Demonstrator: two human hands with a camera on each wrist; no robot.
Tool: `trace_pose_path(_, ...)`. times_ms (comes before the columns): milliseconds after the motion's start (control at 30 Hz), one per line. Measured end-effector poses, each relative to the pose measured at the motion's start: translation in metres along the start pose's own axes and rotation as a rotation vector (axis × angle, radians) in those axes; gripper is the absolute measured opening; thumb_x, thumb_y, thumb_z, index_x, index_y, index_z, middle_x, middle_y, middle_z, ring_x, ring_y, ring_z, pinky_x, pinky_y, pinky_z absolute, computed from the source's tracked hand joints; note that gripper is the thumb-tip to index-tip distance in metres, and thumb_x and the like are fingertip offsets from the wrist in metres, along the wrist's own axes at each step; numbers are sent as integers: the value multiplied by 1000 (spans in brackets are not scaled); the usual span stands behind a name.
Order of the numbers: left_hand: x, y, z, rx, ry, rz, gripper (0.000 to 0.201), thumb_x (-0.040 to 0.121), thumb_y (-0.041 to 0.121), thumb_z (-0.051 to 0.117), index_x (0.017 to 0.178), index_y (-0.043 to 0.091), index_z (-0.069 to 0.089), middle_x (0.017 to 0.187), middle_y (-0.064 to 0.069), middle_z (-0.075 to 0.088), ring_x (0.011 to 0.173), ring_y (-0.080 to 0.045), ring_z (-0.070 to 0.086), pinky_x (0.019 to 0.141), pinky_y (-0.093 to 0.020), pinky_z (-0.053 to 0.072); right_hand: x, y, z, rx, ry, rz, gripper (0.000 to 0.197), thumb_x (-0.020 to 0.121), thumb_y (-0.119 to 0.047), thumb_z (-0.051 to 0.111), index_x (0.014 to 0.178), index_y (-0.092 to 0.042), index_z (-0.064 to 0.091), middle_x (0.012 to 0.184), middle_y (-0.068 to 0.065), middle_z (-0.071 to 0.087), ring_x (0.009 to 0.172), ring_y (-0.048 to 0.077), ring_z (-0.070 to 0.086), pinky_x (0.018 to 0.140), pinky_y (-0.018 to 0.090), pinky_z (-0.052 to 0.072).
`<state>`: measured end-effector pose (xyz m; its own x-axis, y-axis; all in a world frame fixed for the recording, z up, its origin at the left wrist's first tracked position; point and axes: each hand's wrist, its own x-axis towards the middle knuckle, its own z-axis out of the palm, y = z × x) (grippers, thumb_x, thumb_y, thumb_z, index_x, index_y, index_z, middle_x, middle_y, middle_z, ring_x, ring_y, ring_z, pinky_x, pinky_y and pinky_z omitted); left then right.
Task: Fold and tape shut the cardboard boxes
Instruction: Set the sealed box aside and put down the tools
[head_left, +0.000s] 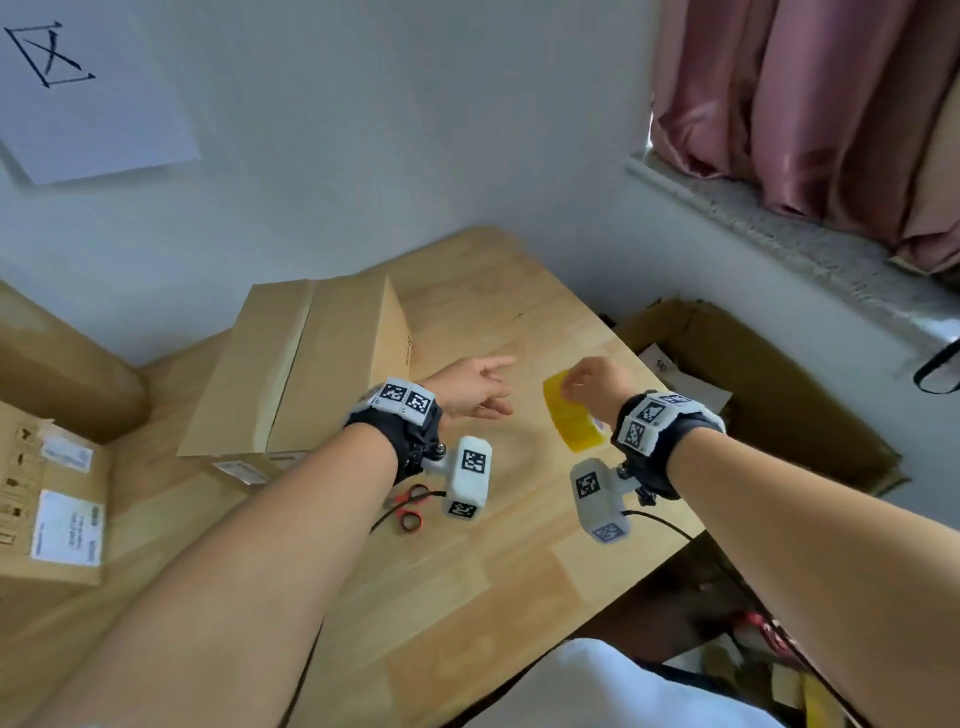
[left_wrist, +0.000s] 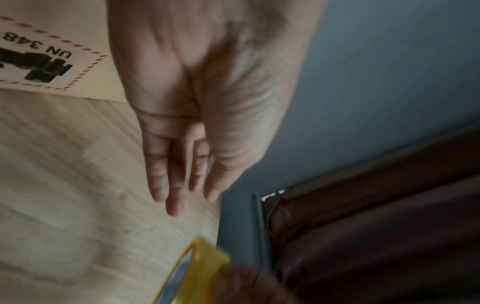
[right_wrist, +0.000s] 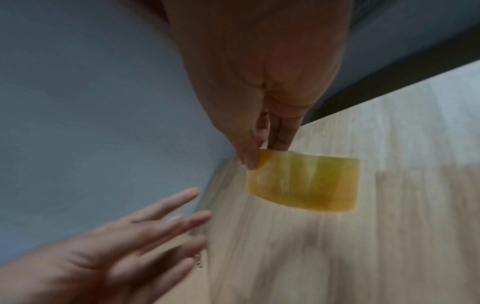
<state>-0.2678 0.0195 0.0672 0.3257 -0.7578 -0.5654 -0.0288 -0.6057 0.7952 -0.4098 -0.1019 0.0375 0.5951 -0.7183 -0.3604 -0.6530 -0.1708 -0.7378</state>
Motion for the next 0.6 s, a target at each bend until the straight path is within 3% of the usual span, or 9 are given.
trace_pose_path(33, 3, 2, -3, -6, 60, 2, 49, 96, 5, 51, 142, 18, 42, 122, -4, 51, 83, -14, 65, 82, -23, 54, 4, 6, -6, -97, 4, 8, 24, 88, -4, 58, 69, -19, 57, 109, 17, 63, 99, 31, 59, 74, 28, 43)
trace_pose_path(100, 7, 3, -13, -47, 117, -16, 42, 96, 7, 52, 136, 18, 49, 127, -5, 53, 84, -14, 65, 82, -23, 55, 9, 19, -15, -273, -5, 45, 16, 93, -7, 51, 91, -14, 66, 124, 19, 57, 115, 31, 53, 85, 31, 43)
trace_pose_path(133, 8, 2, -18, -69, 123, -31, 38, 96, 7, 53, 132, 17, 52, 128, -6, 54, 85, -15, 65, 82, -24, 54, 13, 26, -19, -335, -16, 62, 20, 94, -8, 49, 104, -10, 66, 130, 19, 52, 122, 29, 48, 91, 31, 42)
trace_pose_path(200, 8, -1, -23, -91, 142, -68, 31, 95, 7, 54, 123, 18, 58, 125, -8, 58, 85, -15, 65, 82, -25, 54, 19, 36, -22, -398, -55, 92, 26, 96, -10, 47, 117, -8, 62, 138, 21, 44, 130, 28, 41, 98, 32, 39)
trace_pose_path(300, 8, -6, -24, -121, 175, -108, 25, 95, 5, 54, 116, 17, 61, 120, -8, 60, 85, -15, 65, 81, -25, 54, 29, 37, -15, -440, -79, 71, 30, 94, -6, 46, 121, -10, 60, 143, 20, 35, 122, 33, 48, 98, 32, 39)
trace_pose_path(400, 6, -11, -23, -163, 188, -130, 21, 95, 5, 53, 110, 17, 62, 115, -7, 62, 86, -16, 65, 83, -25, 54, 37, 37, 1, -424, -120, 78, 49, 91, 3, 40, 133, -19, 50, 144, 13, 29, 118, 33, 50, 100, 37, 43)
trace_pose_path(500, 4, -17, -24, -187, 193, -126, 22, 95, 5, 53, 114, 14, 62, 112, -7, 62, 87, -15, 65, 85, -26, 53, 37, 40, 14, -468, -126, 74, 59, 91, 1, 38, 143, -28, 36, 144, 11, 27, 113, 33, 53, 90, 38, 46)
trace_pose_path(600, -3, -21, -30, -211, 216, -97, 24, 95, 4, 52, 117, 10, 60, 114, -7, 62, 87, -15, 64, 89, -30, 52, 36, 40, 24, -457, -146, 111, 60, 91, 3, 40, 145, -22, 32, 147, 12, 23, 117, 35, 50, 90, 38, 44)
